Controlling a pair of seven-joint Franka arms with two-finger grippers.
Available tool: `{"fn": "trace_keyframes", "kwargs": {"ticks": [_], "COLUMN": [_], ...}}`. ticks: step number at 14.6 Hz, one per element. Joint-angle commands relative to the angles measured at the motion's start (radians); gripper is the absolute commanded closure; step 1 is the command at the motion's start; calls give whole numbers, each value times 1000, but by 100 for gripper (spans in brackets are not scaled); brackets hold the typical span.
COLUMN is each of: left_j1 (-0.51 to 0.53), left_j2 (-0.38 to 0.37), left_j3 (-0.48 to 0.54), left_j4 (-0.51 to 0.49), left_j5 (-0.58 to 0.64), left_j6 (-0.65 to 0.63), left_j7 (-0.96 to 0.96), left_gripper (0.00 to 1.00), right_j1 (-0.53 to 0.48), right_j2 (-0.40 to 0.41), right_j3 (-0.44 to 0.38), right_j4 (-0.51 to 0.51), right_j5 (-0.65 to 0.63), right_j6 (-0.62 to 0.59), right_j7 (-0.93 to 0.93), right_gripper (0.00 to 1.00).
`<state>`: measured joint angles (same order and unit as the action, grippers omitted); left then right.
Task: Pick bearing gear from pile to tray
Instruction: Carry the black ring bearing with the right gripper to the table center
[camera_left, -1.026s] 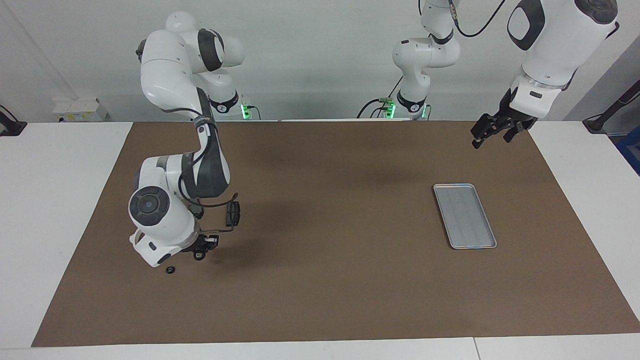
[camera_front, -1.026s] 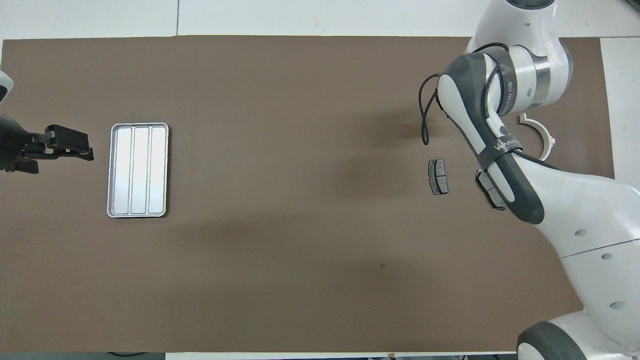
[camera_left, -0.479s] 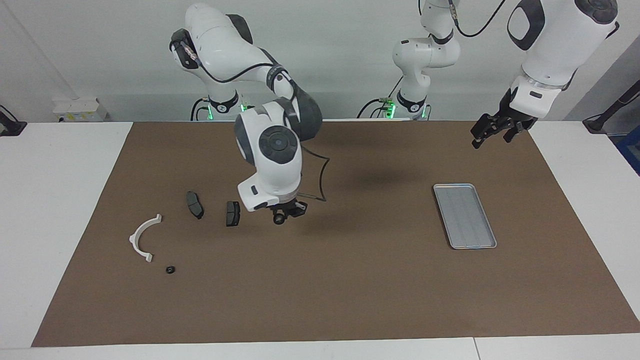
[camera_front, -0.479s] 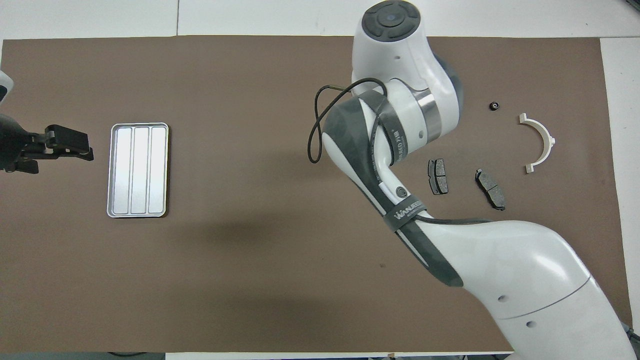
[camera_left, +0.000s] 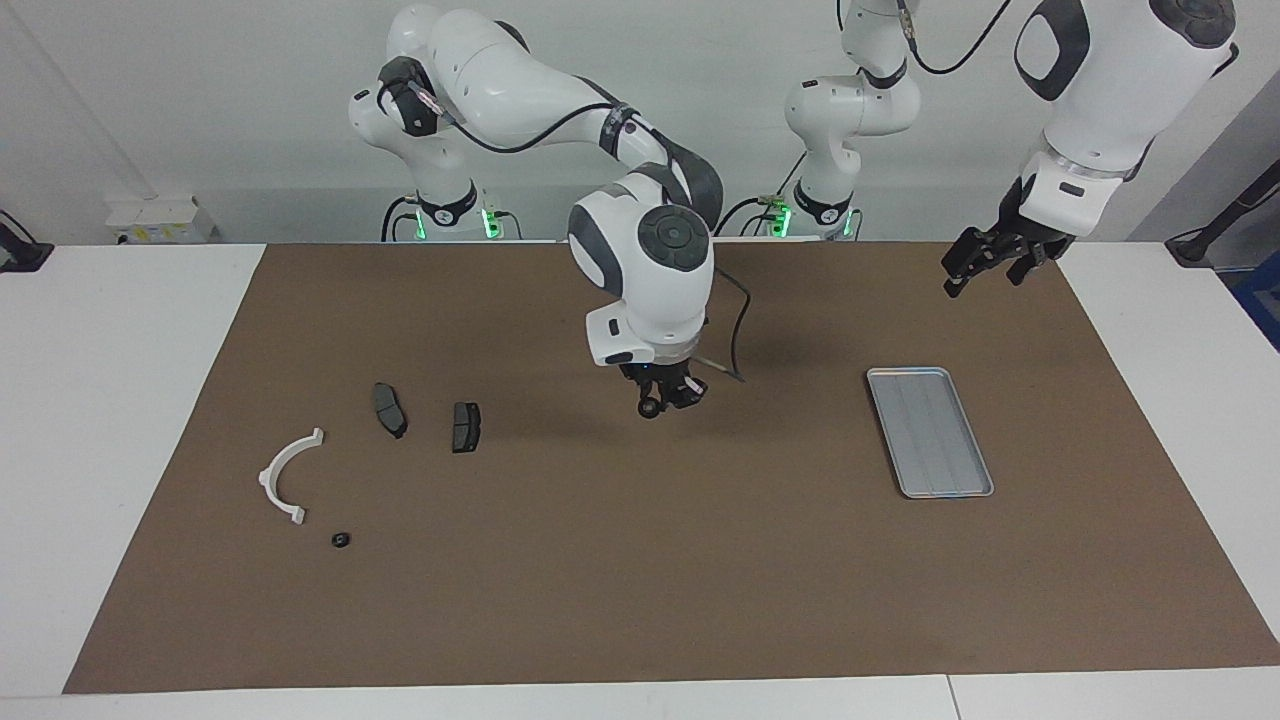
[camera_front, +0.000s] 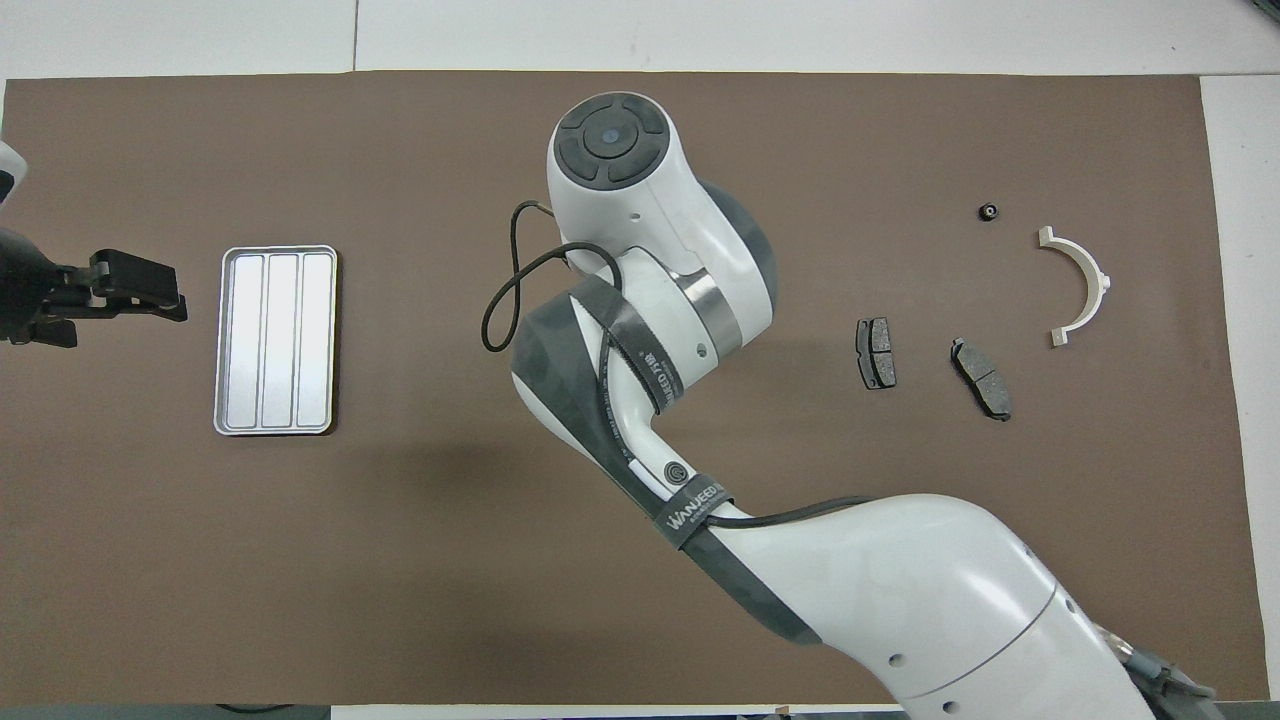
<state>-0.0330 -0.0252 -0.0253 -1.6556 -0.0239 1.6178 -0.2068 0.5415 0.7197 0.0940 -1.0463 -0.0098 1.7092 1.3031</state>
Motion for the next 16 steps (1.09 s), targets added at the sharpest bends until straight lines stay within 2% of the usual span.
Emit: {"fn": "trace_keyframes", "kwargs": {"ticks": [1,9,16], "left_j1": [5,5,5], "left_j2": [-32,-32,-33], "left_j3": [-4,-4,-4], "left_j4": [-39,-39,-39], "left_j5": [10,10,10], "left_j6": [25,25,25], "left_j7": [9,9,9], "left_gripper": [0,0,0], "right_j1": [32,112,118], "right_j2": [52,153,193], "right_j3": [-2,-7,-11], "right_j4": [15,17,15], "right_j5": [27,27,27], "right_j6": [67,197,242], "right_j7": [117,255,269], "right_gripper": [100,100,100]}}
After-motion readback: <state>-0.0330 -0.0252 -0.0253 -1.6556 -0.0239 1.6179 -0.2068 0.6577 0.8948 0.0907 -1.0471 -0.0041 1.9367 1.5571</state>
